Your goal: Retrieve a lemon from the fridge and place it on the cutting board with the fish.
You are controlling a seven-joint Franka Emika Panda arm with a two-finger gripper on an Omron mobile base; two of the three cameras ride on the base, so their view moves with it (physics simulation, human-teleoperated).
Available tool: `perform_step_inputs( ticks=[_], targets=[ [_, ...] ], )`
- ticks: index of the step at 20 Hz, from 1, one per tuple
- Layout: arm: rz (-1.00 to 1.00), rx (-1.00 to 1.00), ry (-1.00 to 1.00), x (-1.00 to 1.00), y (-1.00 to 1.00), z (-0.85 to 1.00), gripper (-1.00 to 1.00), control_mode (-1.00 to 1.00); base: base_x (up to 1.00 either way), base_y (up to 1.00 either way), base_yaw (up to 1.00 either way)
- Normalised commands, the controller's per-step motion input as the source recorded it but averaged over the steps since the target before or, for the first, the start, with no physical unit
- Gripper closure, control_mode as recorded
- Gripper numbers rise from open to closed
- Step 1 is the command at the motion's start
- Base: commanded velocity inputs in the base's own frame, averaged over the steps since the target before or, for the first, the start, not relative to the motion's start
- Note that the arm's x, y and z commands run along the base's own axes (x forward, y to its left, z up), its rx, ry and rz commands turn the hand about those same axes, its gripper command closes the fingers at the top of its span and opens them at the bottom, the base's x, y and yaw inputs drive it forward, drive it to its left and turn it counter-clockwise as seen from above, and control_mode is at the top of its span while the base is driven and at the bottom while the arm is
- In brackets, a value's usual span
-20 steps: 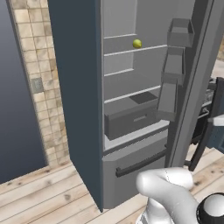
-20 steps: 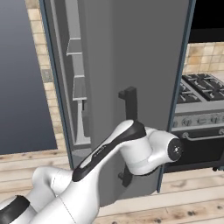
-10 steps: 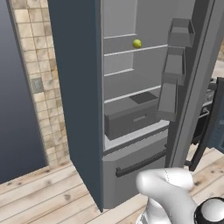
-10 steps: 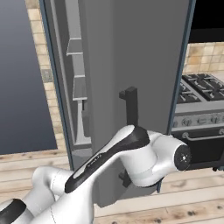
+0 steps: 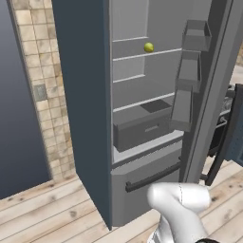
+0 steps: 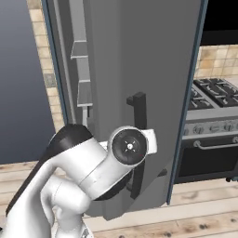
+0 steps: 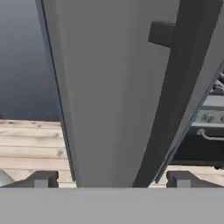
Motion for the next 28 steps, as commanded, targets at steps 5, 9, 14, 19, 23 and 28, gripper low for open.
perform_step_inputs(
  ticks=[5,9,14,19,23,28],
  targets=[
    [-0.31,-0.38,0.05,-0.64,0.37,0.24,-1.0,-1.0,0.0,0.0,0.0],
    [-0.34,-0.39,0.06,-0.47,0.26,0.18,-1.0,-1.0,0.0,0.0,0.0],
    [-0.22,-0.56,0.27,0.34,0.96,-0.17,-1.0,-1.0,0.0,0.0,0.0],
    [-0.19,-0.54,0.25,0.73,1.0,-0.05,-1.0,-1.0,0.0,0.0,0.0],
    [-0.12,-0.43,0.0,0.89,0.93,-0.45,-1.0,-1.0,0.0,0.0,0.0],
    [-0.03,-0.17,0.04,0.38,0.2,-0.45,-1.0,-1.0,0.0,0.0,0.0]
  ],
)
